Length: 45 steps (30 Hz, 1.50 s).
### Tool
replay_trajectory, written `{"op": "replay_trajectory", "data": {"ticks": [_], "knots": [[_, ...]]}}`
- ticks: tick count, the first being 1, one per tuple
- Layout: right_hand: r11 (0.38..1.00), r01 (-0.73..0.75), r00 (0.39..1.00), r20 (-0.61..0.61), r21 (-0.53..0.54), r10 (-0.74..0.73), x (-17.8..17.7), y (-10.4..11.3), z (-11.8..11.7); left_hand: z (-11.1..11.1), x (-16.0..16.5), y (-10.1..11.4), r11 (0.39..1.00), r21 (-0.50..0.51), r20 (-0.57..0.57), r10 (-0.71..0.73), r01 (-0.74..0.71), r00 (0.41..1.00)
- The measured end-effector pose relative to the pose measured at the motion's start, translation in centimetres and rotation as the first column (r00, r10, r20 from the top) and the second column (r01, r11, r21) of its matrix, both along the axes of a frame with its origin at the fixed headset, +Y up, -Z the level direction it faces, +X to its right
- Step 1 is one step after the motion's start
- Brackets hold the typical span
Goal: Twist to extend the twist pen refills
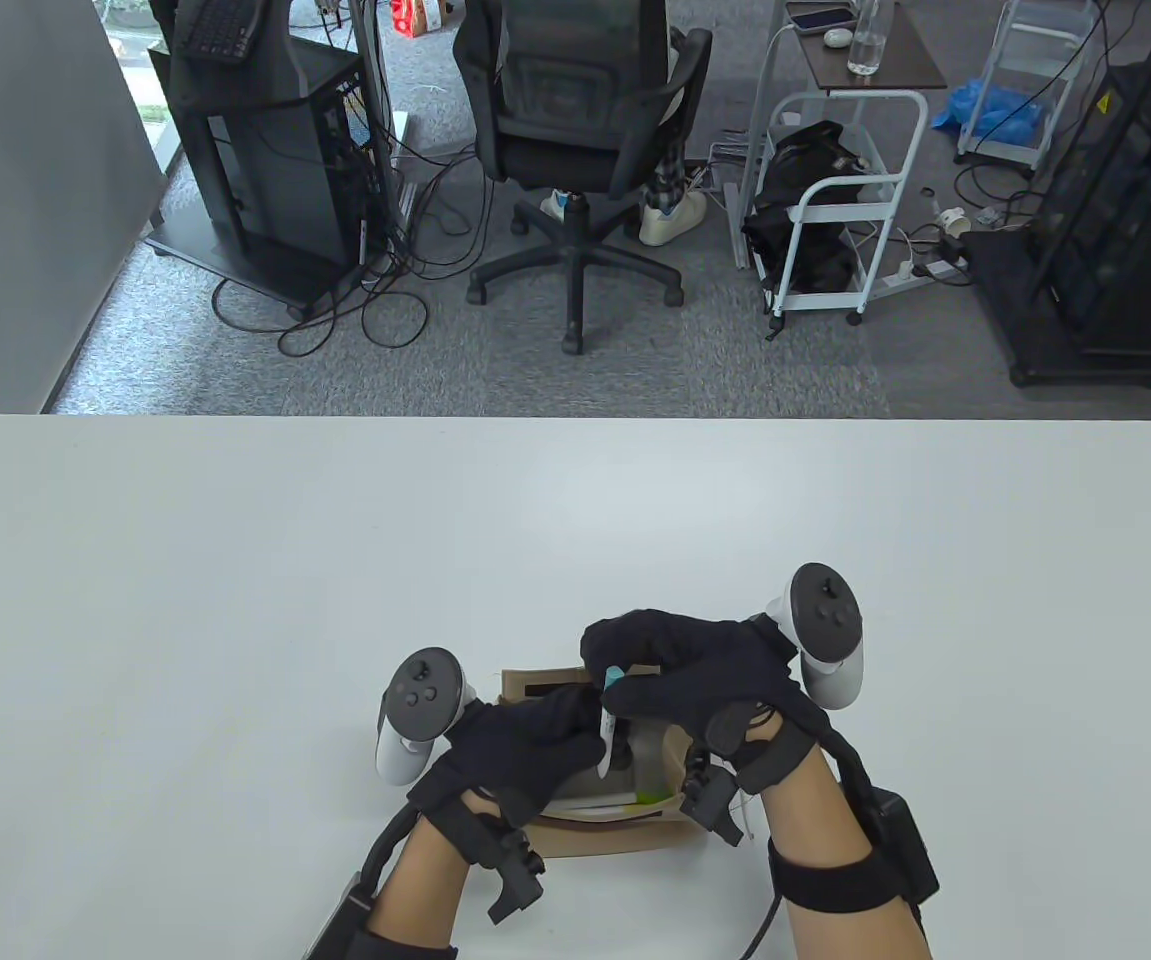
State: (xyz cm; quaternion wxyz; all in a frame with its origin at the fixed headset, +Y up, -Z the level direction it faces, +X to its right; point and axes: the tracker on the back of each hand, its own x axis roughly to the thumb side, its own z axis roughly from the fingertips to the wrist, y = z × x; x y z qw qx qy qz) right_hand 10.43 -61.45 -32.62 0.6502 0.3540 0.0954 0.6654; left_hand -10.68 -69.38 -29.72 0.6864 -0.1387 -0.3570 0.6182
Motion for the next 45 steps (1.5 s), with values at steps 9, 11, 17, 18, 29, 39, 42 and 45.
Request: {"op": "replay_trajectory", "data": {"ticks": [9, 11, 17, 18, 29, 39, 42, 45], "knots": [[1.000, 0.020, 1.000, -0.022, -0.017, -0.021, -0.3, -0.3, -0.1, 0.0, 0.3, -0.1, 1.000, -0.010, 0.028, 0.006, -0.006, 1.000], [1.000, 0.006, 1.000, 0.008, 0.002, -0.006, -0.4, -0.2, 0.0, 0.0, 0.3, -0.1, 1.000, -0.004, 0.023, -0.005, 0.005, 1.000], [0.998, 0.014, 0.993, 0.114, 0.062, -0.021, -0.2, 0.6, 0.5, 0.0, -0.2, 0.3, 0.999, 0.026, -0.067, 0.024, -0.022, 0.997], [0.997, 0.019, 0.990, 0.137, 0.076, -0.029, -0.1, 0.8, 0.6, 0.1, -0.4, 0.5, 0.999, 0.045, -0.096, 0.026, -0.022, 0.995], [0.903, -0.425, 0.654, 0.714, 0.072, 0.251, 5.1, 2.5, 0.6, 1.5, -6.1, 3.4, 0.910, 0.239, -0.472, -0.197, 0.340, 0.859], [0.594, -0.678, 0.126, 0.729, -0.432, 0.673, 7.6, -4.0, -3.1, 2.4, -9.5, 0.2, 0.792, 0.209, -0.637, -0.335, 0.574, 0.694], [0.485, -0.694, 0.023, 0.657, -0.532, 0.754, 8.2, -6.9, -4.3, 2.5, -9.4, -0.3, 0.764, 0.199, -0.652, -0.365, 0.614, 0.665], [0.392, -0.703, -0.051, 0.592, -0.594, 0.804, 8.5, -9.2, -4.8, 2.4, -9.3, -0.5, 0.747, 0.192, -0.648, -0.391, 0.637, 0.654]]}}
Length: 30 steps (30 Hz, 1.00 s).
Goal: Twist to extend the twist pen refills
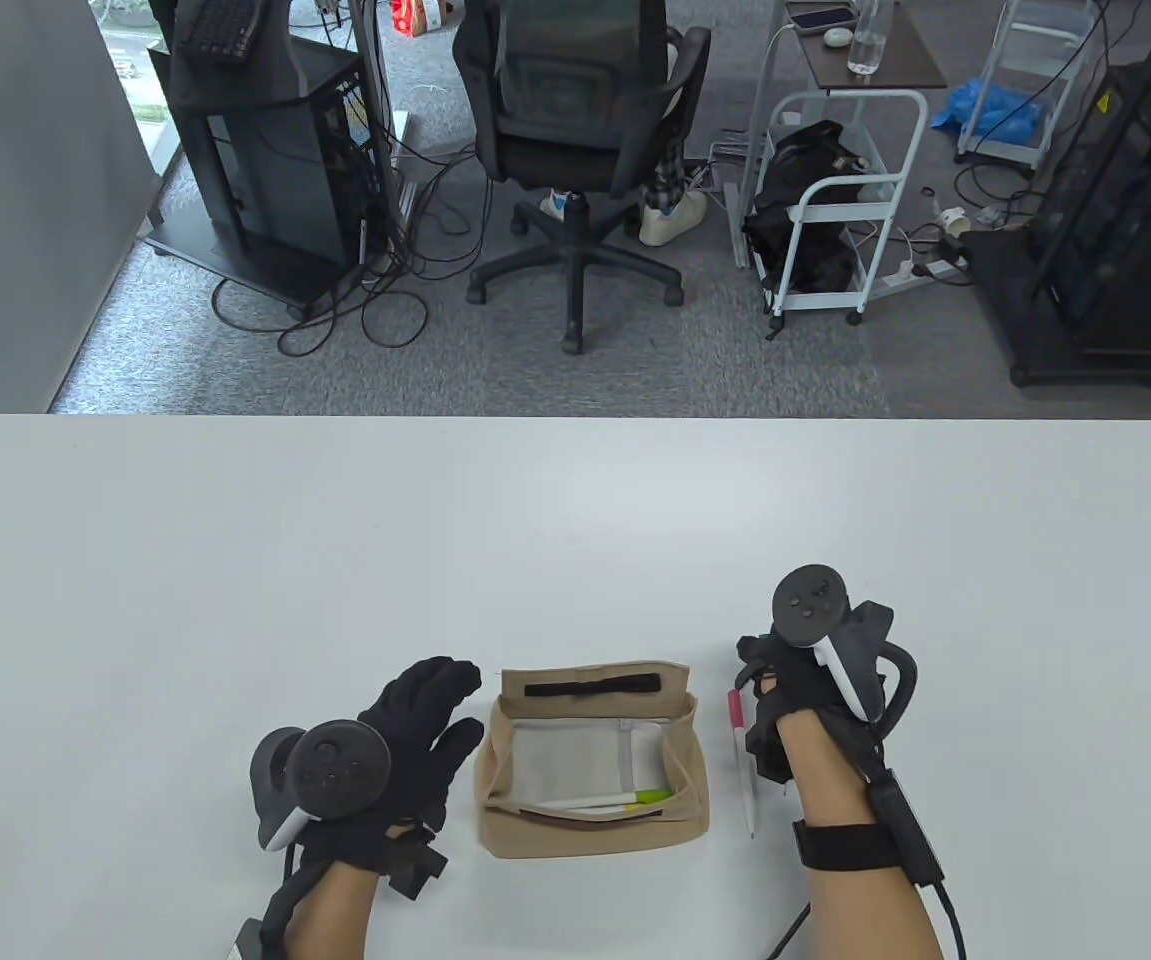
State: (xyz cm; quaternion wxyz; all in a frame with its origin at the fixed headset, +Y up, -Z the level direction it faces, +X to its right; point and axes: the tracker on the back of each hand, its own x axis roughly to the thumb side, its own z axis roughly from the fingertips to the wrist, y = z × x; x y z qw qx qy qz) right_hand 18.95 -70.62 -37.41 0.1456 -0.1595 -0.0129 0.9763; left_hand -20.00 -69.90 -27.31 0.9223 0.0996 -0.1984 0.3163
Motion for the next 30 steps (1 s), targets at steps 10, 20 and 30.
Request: {"op": "replay_trajectory", "data": {"ticks": [10, 20, 30], "knots": [[0.986, -0.077, 0.996, 0.029, -0.150, 0.082, 0.7, -4.2, -0.7, 0.0, -0.2, -0.1, 1.000, -0.019, -0.010, -0.015, 0.015, 1.000], [0.976, -0.102, 0.994, 0.008, -0.191, 0.105, 0.4, -5.0, -0.9, -0.1, -0.2, -0.1, 0.999, -0.030, -0.013, -0.028, 0.028, 1.000], [0.969, -0.134, 0.991, -0.009, -0.208, 0.135, 0.1, -5.0, -0.9, -0.1, -0.3, -0.1, 0.999, -0.036, -0.014, -0.035, 0.035, 0.999]]}}
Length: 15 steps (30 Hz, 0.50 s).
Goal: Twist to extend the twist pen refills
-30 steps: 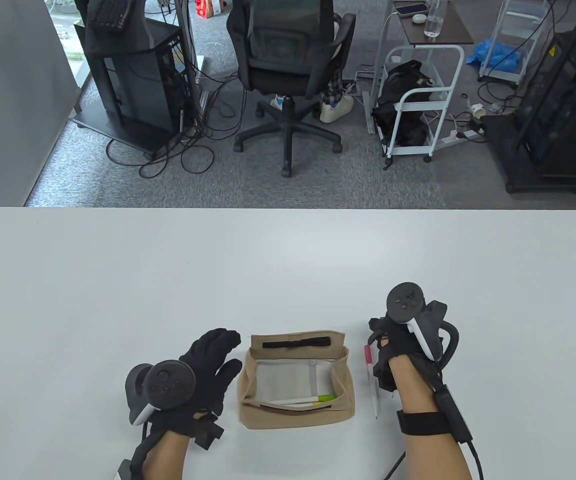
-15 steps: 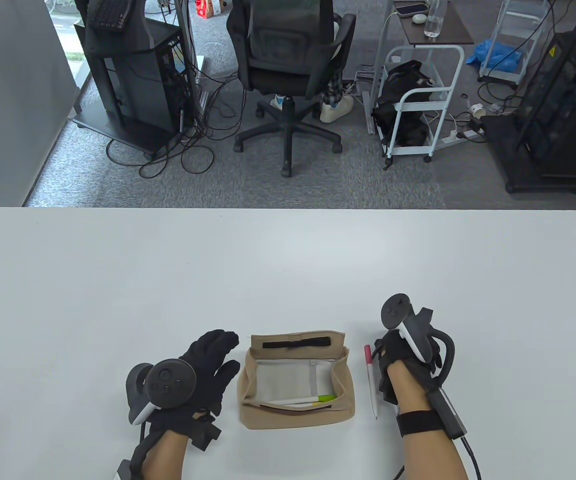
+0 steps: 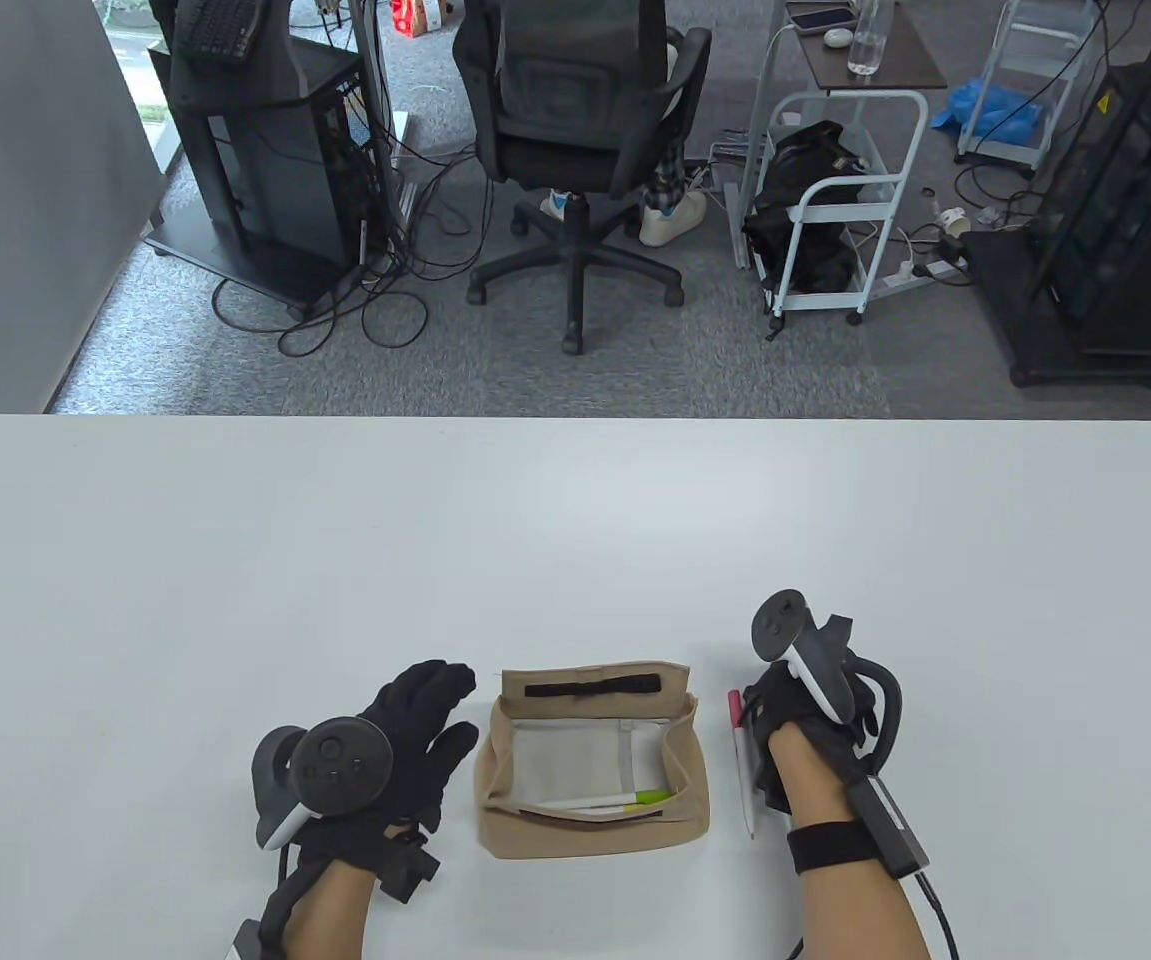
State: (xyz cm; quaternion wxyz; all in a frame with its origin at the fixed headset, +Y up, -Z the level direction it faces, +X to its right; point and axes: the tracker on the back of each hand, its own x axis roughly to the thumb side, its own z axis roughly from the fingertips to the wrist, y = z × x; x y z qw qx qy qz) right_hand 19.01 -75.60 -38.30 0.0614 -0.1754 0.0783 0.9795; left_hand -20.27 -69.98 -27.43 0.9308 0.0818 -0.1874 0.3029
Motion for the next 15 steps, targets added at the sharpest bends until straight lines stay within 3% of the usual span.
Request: {"op": "replay_trajectory", "data": {"ticks": [6, 11, 15], "knots": [[0.998, 0.065, 0.998, 0.026, -0.014, -0.064, 0.6, 1.1, 0.2, 0.0, 0.0, 0.0, 1.000, 0.001, 0.002, -0.002, 0.002, 1.000], [0.973, 0.189, 0.982, -0.019, 0.137, -0.188, 0.5, 5.8, 1.0, 0.1, 0.4, 0.1, 1.000, 0.012, 0.015, -0.015, 0.015, 1.000], [0.935, 0.319, 0.943, -0.154, 0.153, -0.296, -1.1, 8.7, 1.8, 0.3, 1.0, 0.3, 0.999, 0.023, 0.034, -0.037, 0.037, 0.999]]}}
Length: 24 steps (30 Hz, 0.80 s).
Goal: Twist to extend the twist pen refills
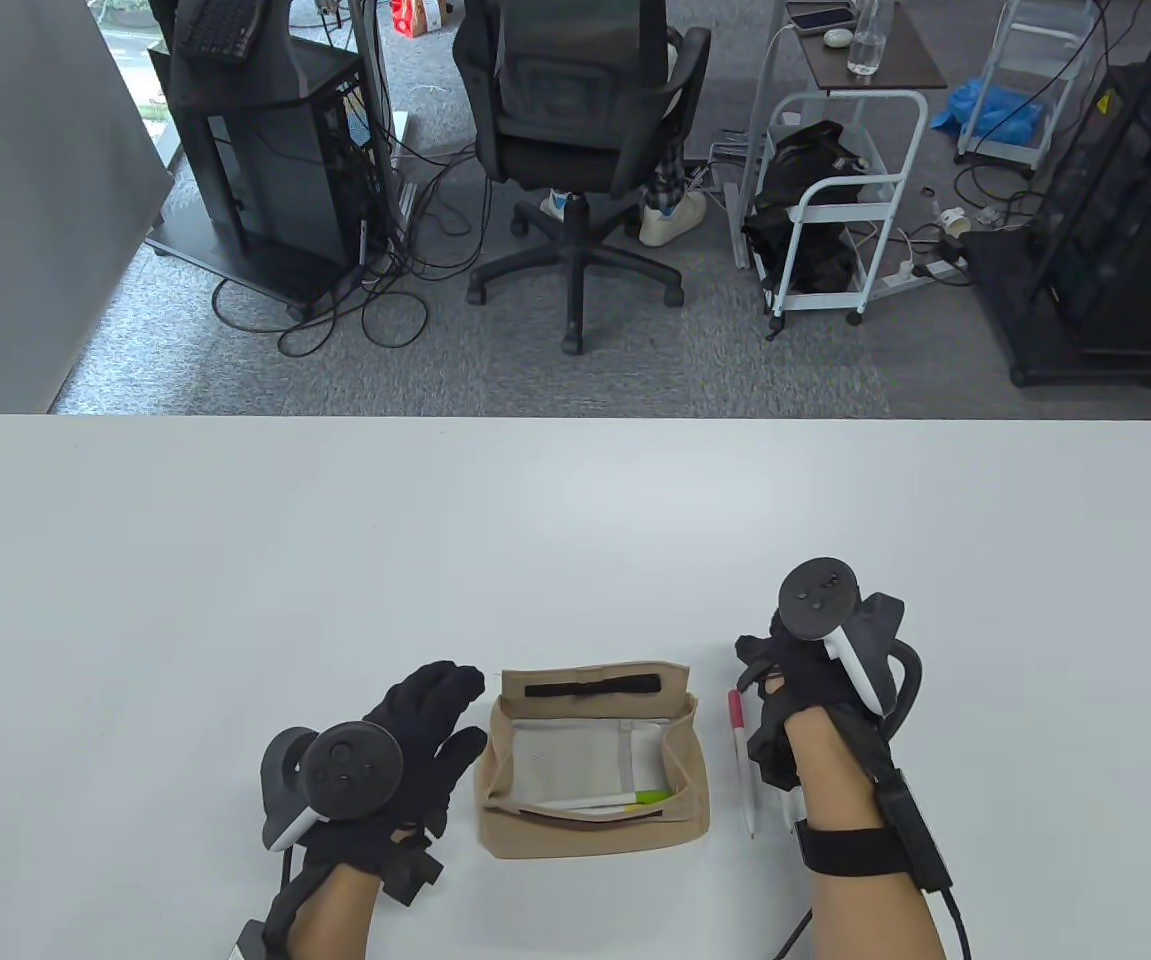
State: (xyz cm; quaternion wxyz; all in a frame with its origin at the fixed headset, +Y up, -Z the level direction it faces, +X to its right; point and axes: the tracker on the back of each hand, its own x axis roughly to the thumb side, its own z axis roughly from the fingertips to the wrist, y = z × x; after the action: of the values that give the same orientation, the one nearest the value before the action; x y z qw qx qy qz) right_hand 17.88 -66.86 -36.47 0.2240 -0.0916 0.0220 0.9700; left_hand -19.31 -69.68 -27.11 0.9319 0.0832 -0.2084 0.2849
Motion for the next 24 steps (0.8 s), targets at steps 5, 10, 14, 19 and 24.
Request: {"op": "replay_trajectory", "data": {"ticks": [5, 10, 14, 19, 24], "knots": [[0.997, 0.054, 0.972, -0.224, -0.052, -0.065, -3.6, 1.4, 0.9, 0.5, 1.6, 0.7, 0.999, 0.031, 0.041, -0.043, 0.042, 0.998], [0.997, -0.053, 0.958, -0.284, -0.058, 0.035, -6.1, 0.0, 0.8, 0.6, 4.9, 2.5, 0.982, 0.132, 0.079, -0.146, 0.135, 0.986], [0.995, -0.091, 0.954, -0.289, -0.036, 0.077, -6.9, -0.9, 0.6, -0.4, 8.0, 3.1, 0.964, 0.096, 0.119, -0.257, 0.247, 0.959], [0.995, -0.100, 0.953, -0.288, -0.015, 0.091, -7.0, -1.0, 0.7, -2.3, 11.8, 1.2, 0.917, -0.024, 0.169, -0.390, 0.399, 0.905], [0.994, -0.106, 0.954, -0.284, -0.011, 0.099, -7.0, -1.0, 0.7, -2.6, 13.9, -2.5, 0.819, -0.128, 0.248, -0.520, 0.559, 0.818]]}}
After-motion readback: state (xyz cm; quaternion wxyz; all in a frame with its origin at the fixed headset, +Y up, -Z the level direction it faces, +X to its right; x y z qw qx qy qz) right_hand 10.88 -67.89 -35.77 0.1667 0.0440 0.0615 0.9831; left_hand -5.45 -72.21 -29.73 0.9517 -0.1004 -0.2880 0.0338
